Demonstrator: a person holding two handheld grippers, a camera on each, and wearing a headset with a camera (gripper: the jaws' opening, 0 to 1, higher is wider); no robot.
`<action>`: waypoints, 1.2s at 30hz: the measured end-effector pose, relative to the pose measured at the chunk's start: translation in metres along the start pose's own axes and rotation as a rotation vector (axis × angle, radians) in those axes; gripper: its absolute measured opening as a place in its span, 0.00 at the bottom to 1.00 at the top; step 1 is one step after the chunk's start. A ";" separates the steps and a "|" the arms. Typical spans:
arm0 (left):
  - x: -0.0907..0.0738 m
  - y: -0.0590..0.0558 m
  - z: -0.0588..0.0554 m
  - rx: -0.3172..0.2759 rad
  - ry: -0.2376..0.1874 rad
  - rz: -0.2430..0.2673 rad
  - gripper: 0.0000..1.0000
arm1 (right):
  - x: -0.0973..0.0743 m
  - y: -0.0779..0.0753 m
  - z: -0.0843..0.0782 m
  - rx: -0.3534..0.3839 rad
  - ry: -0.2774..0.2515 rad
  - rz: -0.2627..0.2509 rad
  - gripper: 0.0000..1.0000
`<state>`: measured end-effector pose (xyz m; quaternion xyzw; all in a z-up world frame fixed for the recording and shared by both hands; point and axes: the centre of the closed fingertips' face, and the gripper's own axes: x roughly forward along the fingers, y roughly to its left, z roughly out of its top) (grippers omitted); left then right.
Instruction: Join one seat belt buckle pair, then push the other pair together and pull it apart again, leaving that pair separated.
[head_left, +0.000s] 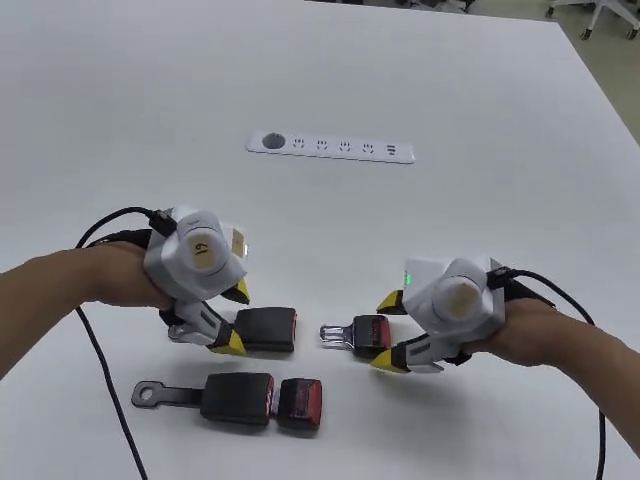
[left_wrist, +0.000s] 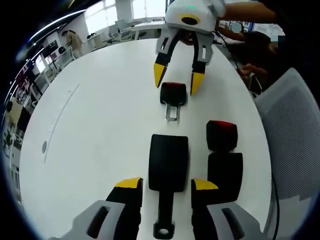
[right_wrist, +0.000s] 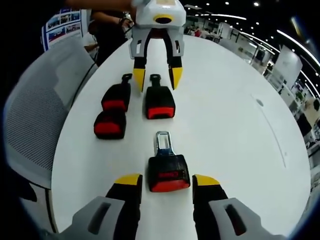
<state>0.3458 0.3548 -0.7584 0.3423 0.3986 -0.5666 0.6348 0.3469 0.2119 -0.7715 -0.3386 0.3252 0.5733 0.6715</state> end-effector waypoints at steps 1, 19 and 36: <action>0.003 0.000 -0.001 0.001 0.002 -0.005 0.39 | 0.001 0.000 -0.001 -0.002 0.002 0.002 0.37; 0.016 0.000 -0.008 0.036 0.038 -0.032 0.32 | 0.003 -0.001 -0.005 -0.023 0.023 0.004 0.31; 0.017 0.000 -0.009 0.027 0.036 -0.042 0.31 | 0.007 0.001 0.000 -0.020 0.018 0.011 0.31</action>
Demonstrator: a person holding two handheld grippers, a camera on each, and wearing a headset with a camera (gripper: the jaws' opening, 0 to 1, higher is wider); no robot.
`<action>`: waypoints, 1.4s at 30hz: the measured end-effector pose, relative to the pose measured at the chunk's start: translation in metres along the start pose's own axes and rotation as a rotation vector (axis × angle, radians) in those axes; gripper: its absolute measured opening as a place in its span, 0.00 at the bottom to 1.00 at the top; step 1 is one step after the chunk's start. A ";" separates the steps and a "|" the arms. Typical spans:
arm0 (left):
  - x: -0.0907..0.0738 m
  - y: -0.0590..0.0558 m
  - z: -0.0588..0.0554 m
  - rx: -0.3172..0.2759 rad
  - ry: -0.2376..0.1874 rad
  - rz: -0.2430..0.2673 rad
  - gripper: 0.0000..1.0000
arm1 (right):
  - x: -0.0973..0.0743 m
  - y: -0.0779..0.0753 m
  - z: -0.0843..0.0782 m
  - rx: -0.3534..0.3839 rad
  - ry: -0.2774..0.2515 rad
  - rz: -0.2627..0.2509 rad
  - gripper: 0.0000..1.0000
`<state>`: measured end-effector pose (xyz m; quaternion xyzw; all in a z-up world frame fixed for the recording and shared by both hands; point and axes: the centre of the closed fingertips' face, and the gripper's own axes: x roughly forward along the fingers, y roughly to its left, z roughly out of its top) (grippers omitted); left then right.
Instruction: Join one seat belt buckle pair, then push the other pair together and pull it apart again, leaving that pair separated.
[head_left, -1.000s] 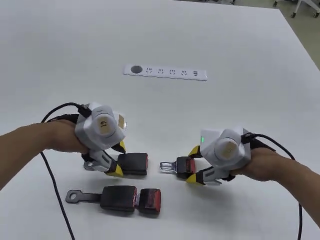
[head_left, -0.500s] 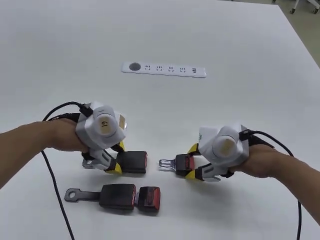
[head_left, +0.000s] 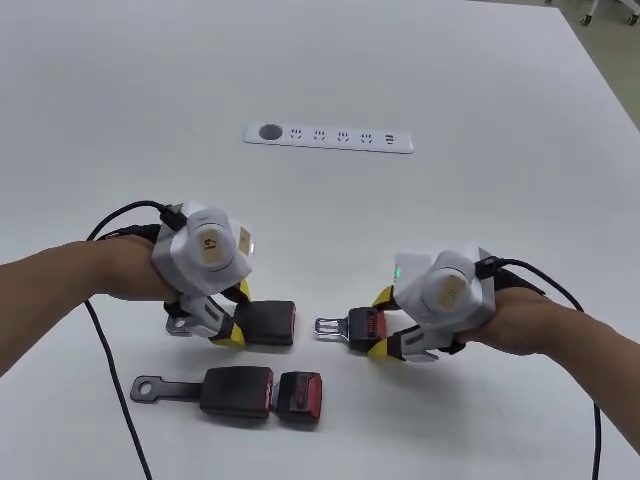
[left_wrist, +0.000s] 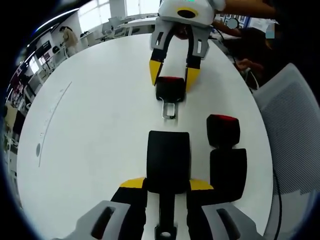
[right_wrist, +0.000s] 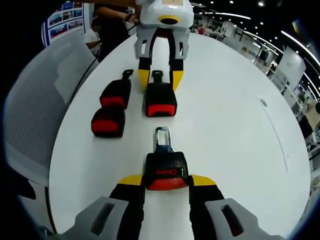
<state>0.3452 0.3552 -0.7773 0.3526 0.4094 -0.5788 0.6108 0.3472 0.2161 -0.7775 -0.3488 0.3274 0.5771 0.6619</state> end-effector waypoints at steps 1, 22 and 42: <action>0.000 0.001 -0.001 -0.001 0.000 0.000 0.31 | 0.000 0.000 0.000 0.001 -0.001 0.000 0.31; 0.002 0.001 -0.002 0.002 0.005 0.003 0.31 | 0.010 0.004 0.021 0.004 -0.021 0.008 0.31; 0.001 0.001 -0.002 0.007 0.005 0.004 0.31 | 0.023 0.003 0.036 -0.036 -0.033 -0.003 0.31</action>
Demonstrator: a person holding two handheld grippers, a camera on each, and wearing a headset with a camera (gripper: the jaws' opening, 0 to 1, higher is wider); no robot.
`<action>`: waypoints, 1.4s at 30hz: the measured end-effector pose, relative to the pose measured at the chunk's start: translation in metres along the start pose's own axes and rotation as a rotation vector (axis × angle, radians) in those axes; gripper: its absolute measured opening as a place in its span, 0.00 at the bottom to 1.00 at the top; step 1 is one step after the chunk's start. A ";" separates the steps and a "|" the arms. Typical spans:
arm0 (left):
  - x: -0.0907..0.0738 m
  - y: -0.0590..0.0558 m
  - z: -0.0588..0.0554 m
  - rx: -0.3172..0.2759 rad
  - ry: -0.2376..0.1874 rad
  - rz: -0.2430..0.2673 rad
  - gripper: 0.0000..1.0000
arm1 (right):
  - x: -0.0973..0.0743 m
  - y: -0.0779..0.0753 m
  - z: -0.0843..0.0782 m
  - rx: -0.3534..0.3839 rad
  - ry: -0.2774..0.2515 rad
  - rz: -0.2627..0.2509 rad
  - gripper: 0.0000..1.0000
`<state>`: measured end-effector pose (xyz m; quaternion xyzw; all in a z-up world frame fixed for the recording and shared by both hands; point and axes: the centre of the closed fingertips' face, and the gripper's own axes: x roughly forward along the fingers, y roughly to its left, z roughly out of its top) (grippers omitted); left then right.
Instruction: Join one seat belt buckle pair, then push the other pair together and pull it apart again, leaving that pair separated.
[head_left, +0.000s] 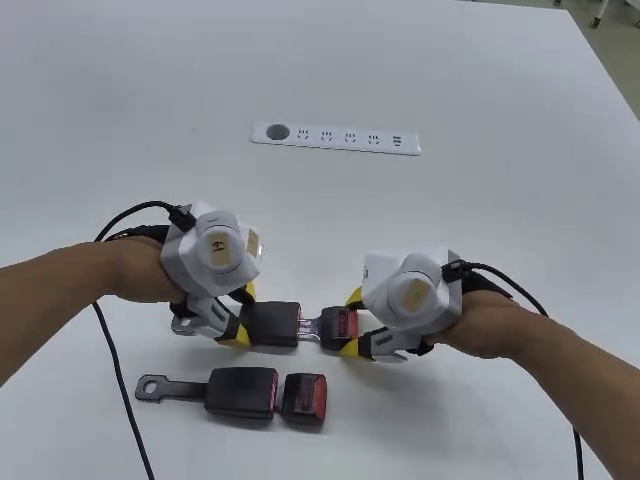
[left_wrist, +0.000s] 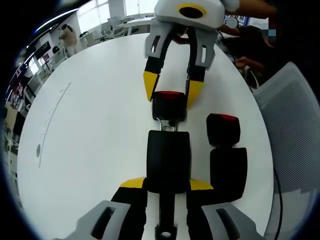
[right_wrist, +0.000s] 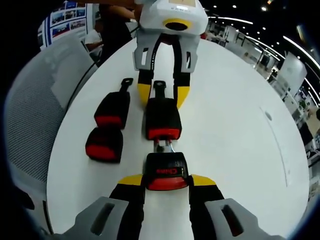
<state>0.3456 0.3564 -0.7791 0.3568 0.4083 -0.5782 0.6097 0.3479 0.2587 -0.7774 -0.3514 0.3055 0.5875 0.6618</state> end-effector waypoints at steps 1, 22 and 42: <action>0.000 0.000 0.001 0.001 0.000 0.002 0.31 | 0.000 0.000 0.001 0.000 -0.001 0.000 0.31; 0.000 -0.002 0.002 0.010 -0.006 0.004 0.30 | -0.002 0.003 0.003 0.042 0.002 0.010 0.29; 0.000 -0.002 0.003 0.013 -0.006 0.005 0.29 | 0.001 0.004 0.008 0.040 0.032 0.014 0.28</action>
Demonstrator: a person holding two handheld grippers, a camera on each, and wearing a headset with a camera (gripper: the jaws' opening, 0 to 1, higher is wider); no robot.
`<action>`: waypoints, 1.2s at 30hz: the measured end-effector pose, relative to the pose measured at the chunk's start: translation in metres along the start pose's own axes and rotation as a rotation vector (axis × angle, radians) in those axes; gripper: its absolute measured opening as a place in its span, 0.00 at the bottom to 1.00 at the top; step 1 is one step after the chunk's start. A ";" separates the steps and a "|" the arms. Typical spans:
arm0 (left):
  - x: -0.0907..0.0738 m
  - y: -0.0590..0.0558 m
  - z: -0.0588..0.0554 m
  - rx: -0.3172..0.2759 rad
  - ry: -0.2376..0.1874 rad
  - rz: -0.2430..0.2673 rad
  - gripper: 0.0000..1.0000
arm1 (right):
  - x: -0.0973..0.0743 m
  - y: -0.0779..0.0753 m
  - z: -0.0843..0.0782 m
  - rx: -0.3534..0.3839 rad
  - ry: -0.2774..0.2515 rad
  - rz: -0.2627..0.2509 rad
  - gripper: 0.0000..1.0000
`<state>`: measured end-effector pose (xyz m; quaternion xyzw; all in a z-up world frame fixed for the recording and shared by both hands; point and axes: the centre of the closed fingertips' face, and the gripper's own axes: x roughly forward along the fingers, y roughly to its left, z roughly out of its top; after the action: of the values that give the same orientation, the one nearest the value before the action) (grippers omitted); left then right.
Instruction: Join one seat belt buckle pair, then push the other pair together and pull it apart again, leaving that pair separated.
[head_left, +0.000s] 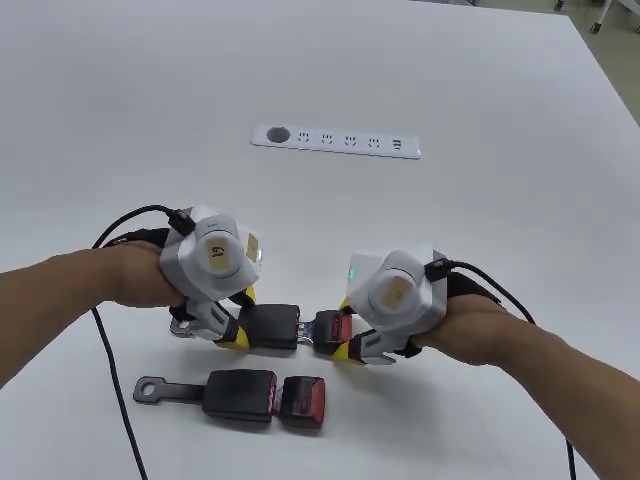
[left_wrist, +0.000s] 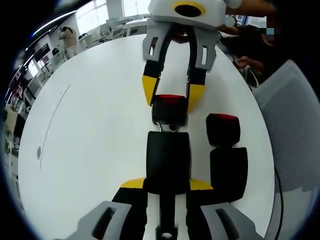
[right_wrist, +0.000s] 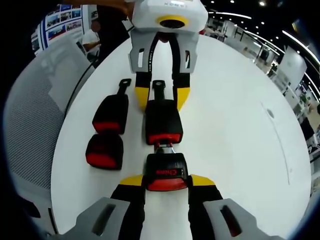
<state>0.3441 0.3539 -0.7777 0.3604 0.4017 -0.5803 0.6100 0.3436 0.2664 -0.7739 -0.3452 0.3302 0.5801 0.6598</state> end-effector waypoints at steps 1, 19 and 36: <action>0.000 0.000 0.000 0.000 -0.001 0.000 0.29 | 0.001 0.001 0.004 0.014 -0.015 0.006 0.28; 0.000 0.000 0.001 0.006 0.014 0.009 0.28 | 0.007 0.001 0.009 0.025 0.014 -0.003 0.27; 0.001 0.000 0.000 -0.001 0.014 0.018 0.29 | 0.006 0.001 0.008 0.006 0.006 -0.011 0.29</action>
<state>0.3438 0.3538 -0.7783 0.3678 0.4030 -0.5722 0.6123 0.3431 0.2762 -0.7744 -0.3468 0.3318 0.5745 0.6630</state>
